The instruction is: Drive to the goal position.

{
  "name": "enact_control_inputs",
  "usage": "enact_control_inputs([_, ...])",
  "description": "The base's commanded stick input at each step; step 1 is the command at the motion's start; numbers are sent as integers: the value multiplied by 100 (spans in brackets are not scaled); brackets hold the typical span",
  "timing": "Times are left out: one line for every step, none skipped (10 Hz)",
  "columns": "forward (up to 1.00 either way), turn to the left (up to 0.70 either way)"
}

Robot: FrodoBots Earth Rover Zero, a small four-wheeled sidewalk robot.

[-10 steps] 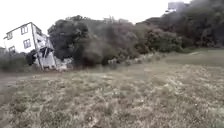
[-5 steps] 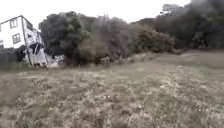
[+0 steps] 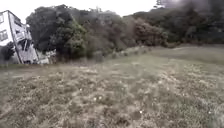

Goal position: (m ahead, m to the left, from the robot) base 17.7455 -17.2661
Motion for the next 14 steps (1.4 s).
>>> enact_control_inputs([50,-10])
enact_control_inputs([50,-20])
enact_control_inputs([50,-9])
enact_control_inputs([50,-3])
enact_control_inputs([50,-3])
enact_control_inputs([50,-3])
enact_control_inputs([50,0])
enact_control_inputs([50,0])
enact_control_inputs([50,0])
enact_control_inputs([50,0])
enact_control_inputs([50,0])
enact_control_inputs([50,0])
enact_control_inputs([50,0])
enact_control_inputs([50,0])
